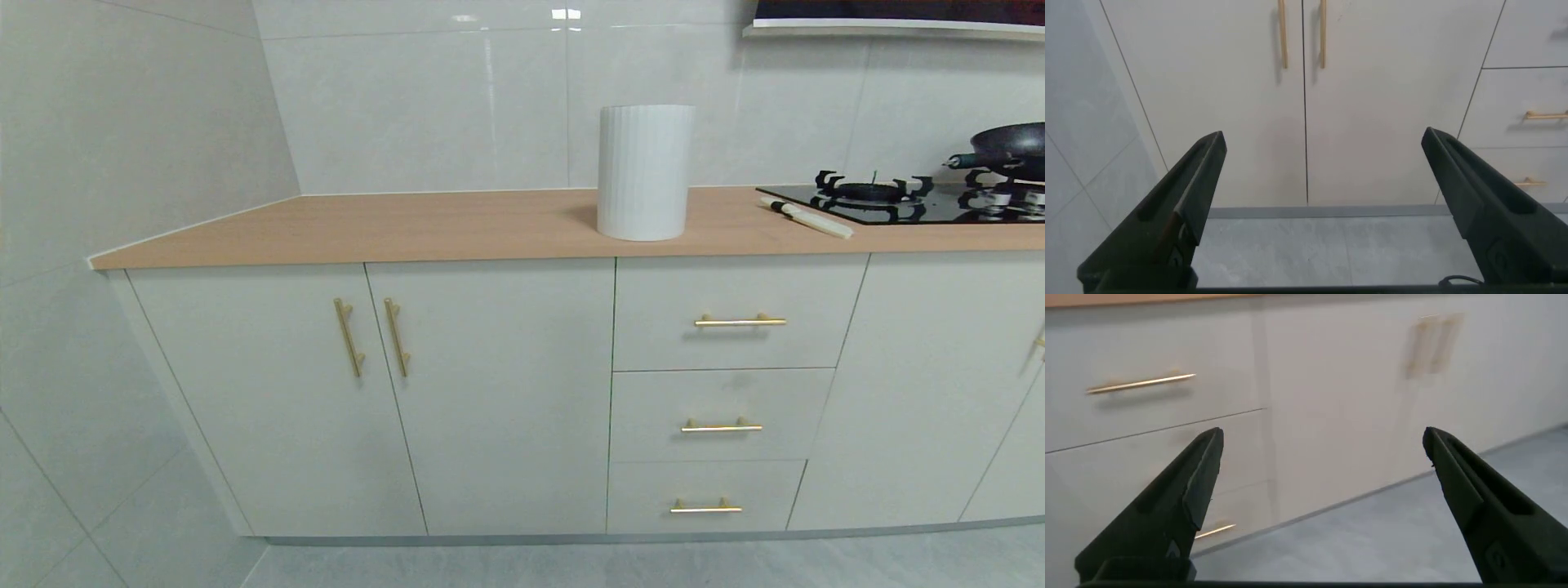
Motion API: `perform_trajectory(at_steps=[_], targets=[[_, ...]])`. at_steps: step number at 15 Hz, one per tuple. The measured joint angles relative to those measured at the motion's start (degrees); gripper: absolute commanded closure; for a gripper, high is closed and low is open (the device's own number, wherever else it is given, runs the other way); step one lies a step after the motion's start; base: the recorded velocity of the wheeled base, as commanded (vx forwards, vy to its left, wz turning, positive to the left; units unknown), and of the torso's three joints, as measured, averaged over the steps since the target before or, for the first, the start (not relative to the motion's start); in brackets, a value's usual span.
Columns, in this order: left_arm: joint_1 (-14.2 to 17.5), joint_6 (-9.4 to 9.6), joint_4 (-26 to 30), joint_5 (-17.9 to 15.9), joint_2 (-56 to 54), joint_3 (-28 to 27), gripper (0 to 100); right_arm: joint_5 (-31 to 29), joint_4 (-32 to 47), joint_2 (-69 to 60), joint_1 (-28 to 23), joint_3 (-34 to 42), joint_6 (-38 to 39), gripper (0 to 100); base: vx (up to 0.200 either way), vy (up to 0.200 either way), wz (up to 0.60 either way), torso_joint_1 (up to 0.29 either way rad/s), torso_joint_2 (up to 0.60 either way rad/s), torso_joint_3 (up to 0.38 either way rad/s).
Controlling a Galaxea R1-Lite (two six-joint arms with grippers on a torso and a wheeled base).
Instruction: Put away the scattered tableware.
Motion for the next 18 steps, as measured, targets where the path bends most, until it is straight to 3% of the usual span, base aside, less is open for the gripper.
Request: perform_trajectory(at_steps=[4,6,9,11,15,18], targets=[[0.0,0.0,0.0,0.0,0.0,0.0,0,0.2,20.2,-21.7,-5.7,-2.0,-3.4,0,0.0,0.0,0.0,0.0,0.0,0.0],[0.0,0.0,0.0,0.0,0.0,0.0,0,3.1,27.0,-29.6,-8.1,-3.6,-4.2,0,0.0,0.0,0.0,0.0,0.0,0.0],[0.0,0.0,0.0,0.0,0.0,0.0,0,14.9,27.9,-35.1,-8.9,-3.4,0.2,0,0.0,0.0,0.0,0.0,0.0,0.0],[0.0,0.0,0.0,0.0,0.0,0.0,0,23.1,27.0,-36.3,-9.1,0.9,1.2,0,0.0,0.0,0.0,0.0,0.0,0.0],[0.0,0.0,0.0,0.0,0.0,0.0,0,29.1,16.3,-37.0,-9.1,13.2,1.0,0,0.0,0.0,0.0,0.0,0.0,0.0],[0.0,0.0,0.0,0.0,0.0,0.0,0,33.6,17.2,-37.1,-9.1,16.1,1.7,0,0.0,0.0,0.0,0.0,0.0,0.0]])
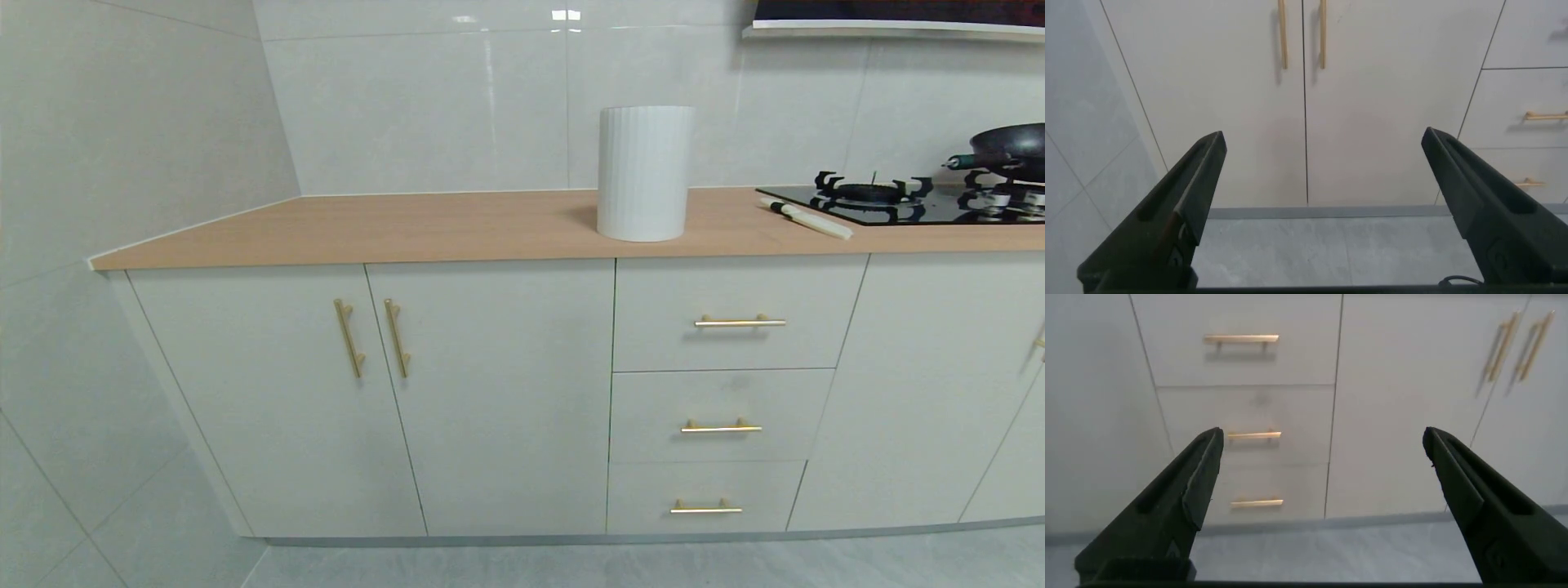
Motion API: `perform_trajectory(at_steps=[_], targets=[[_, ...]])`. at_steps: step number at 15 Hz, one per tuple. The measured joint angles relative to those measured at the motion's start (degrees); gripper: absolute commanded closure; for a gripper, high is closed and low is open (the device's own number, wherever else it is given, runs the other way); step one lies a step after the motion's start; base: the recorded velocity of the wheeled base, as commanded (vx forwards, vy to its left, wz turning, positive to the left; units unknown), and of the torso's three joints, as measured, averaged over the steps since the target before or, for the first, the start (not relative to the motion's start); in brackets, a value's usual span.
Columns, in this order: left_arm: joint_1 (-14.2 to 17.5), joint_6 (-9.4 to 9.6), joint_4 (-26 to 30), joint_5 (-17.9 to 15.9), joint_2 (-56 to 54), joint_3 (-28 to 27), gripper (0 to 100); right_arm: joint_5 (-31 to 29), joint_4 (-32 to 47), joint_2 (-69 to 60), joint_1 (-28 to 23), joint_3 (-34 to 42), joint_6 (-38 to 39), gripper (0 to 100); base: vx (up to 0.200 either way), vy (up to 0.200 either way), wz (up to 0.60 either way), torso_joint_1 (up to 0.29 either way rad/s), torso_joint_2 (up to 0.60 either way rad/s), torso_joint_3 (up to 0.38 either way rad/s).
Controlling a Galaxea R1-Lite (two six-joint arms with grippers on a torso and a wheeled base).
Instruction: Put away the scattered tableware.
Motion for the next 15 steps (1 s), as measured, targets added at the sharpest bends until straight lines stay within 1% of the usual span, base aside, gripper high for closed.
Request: perform_trajectory(at_steps=[2,9,15], targets=[[0.0,0.0,0.0,0.0,0.0,0.0,0,1.2,1.7,0.0,0.0,0.2,0.3,0,0.0,0.0,0.0,0.0,0.0,0.0],[0.0,0.16,0.0,0.0,0.0,0.0,0,1.7,1.7,0.0,0.2,0.4,1.5,0,0.0,0.0,0.0,0.0,0.0,0.0],[0.0,0.18,0.0,0.0,0.0,0.0,0,2.0,1.8,0.0,0.2,0.4,1.7,0,0.2,0.0,0.0,0.005,0.0,0.002]])
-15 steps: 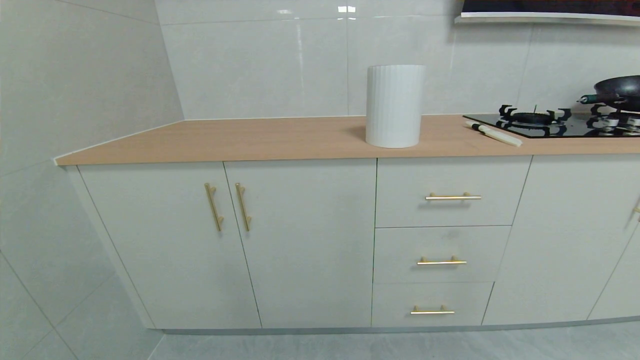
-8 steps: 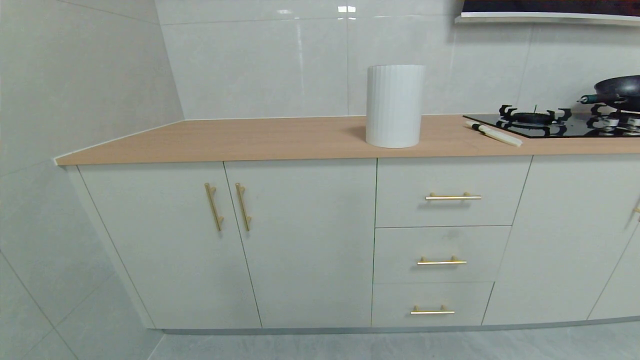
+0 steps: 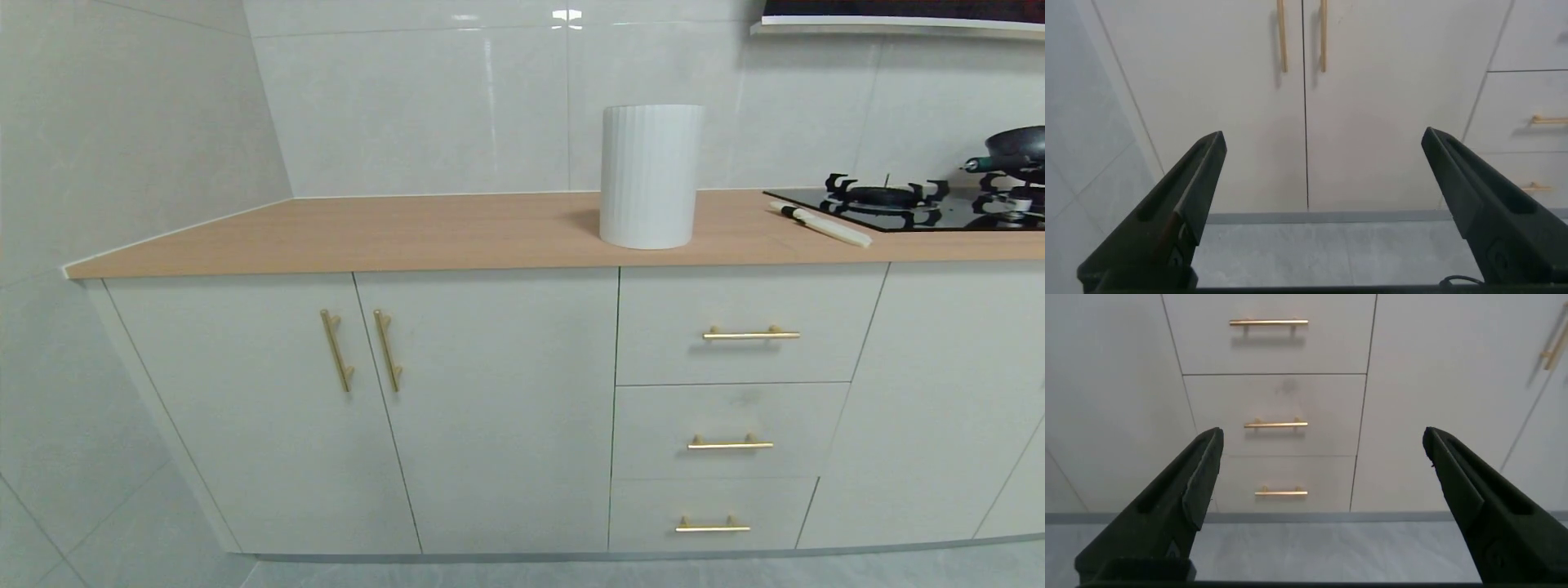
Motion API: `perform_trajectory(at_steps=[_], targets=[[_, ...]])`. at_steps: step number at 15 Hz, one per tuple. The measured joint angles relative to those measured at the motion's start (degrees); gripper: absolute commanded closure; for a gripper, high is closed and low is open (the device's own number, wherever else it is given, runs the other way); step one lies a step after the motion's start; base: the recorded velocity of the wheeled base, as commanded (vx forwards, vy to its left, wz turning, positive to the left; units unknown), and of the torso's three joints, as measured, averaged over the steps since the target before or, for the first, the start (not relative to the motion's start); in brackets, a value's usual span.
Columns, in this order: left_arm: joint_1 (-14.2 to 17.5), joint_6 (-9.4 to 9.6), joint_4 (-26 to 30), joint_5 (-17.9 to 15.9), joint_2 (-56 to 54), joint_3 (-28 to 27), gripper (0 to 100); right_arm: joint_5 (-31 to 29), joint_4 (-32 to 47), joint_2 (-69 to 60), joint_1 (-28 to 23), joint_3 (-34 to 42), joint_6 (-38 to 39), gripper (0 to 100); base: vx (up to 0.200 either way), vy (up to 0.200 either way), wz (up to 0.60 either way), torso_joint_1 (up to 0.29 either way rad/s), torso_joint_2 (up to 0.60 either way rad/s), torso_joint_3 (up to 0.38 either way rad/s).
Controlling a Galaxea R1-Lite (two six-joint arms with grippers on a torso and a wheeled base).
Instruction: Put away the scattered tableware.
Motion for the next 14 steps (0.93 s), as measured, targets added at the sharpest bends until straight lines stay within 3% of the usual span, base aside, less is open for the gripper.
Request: perform_trajectory(at_steps=[12,14], targets=[[0.0,-0.09,0.0,-0.1,0.0,0.0,0,0.0,0.0,0.0,0.0,0.0,0.9,0,0.2,0.0,0.0,0.004,0.0,0.002],[0.0,-0.09,0.0,-0.1,0.0,0.0,0,0.0,0.0,0.0,0.0,0.0,0.9,0,0.0,0.0,0.0,0.0,0.0,0.0]])
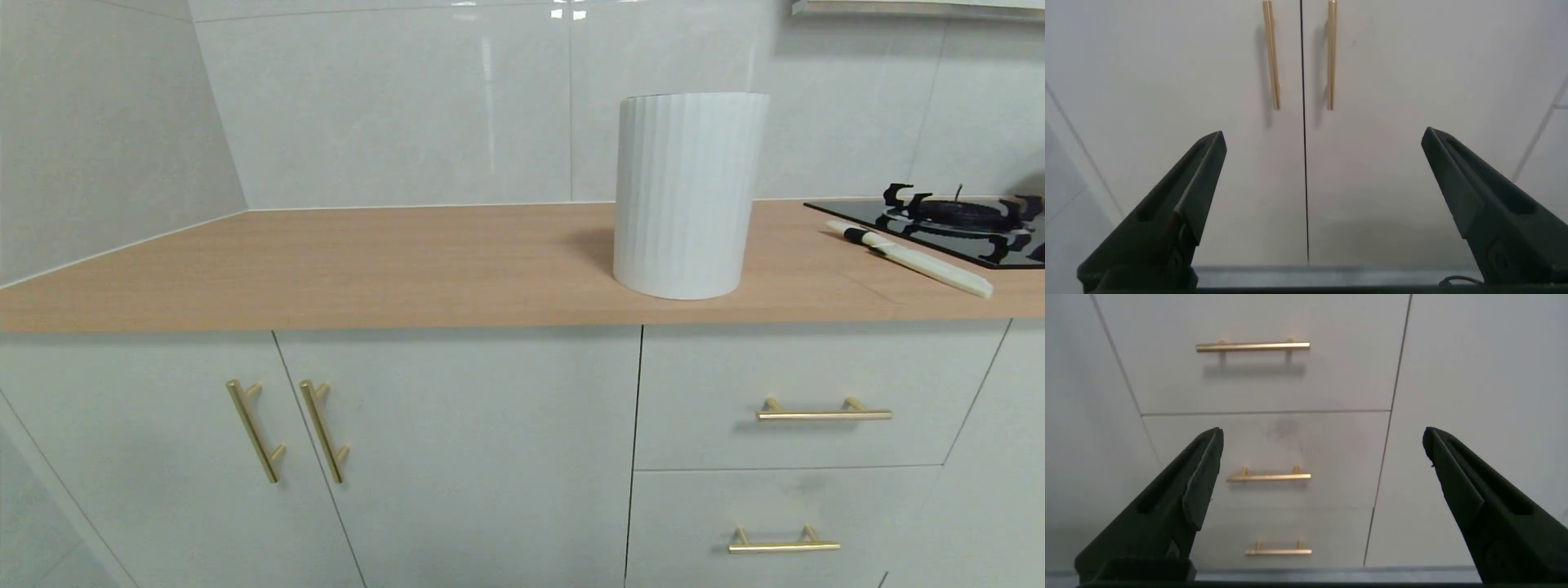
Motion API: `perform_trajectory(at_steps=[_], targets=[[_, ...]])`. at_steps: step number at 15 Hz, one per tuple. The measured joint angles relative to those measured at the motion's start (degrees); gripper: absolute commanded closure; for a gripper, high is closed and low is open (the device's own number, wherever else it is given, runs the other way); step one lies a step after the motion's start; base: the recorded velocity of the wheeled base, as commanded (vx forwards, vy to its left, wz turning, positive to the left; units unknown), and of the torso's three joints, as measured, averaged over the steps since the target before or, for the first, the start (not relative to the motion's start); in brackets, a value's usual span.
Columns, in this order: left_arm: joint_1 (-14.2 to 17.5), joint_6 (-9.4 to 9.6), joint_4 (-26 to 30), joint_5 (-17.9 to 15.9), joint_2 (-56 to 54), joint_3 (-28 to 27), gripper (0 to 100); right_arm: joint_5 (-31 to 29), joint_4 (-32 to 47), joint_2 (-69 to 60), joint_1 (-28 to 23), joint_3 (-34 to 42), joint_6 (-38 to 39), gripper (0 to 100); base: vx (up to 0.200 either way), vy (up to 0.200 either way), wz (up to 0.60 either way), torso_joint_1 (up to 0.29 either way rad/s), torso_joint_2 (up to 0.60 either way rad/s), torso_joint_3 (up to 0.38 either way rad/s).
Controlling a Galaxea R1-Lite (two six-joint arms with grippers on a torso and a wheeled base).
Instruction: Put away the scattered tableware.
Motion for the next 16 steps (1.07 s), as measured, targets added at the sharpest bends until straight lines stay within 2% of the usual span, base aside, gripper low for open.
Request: perform_trajectory(at_steps=[8,16], targets=[[0.0,0.0,0.0,0.0,0.0,0.0,0,-0.1,0.0,0.0,0.0,0.0,0.2,0,0.0,0.0,0.0,0.0,0.0,0.0],[0.0,-0.02,0.0,0.0,0.0,0.0,0,0.0,0.0,0.0,0.0,0.0,0.3,0,0.0,-0.2,0.0,0.002,0.0,0.003]])
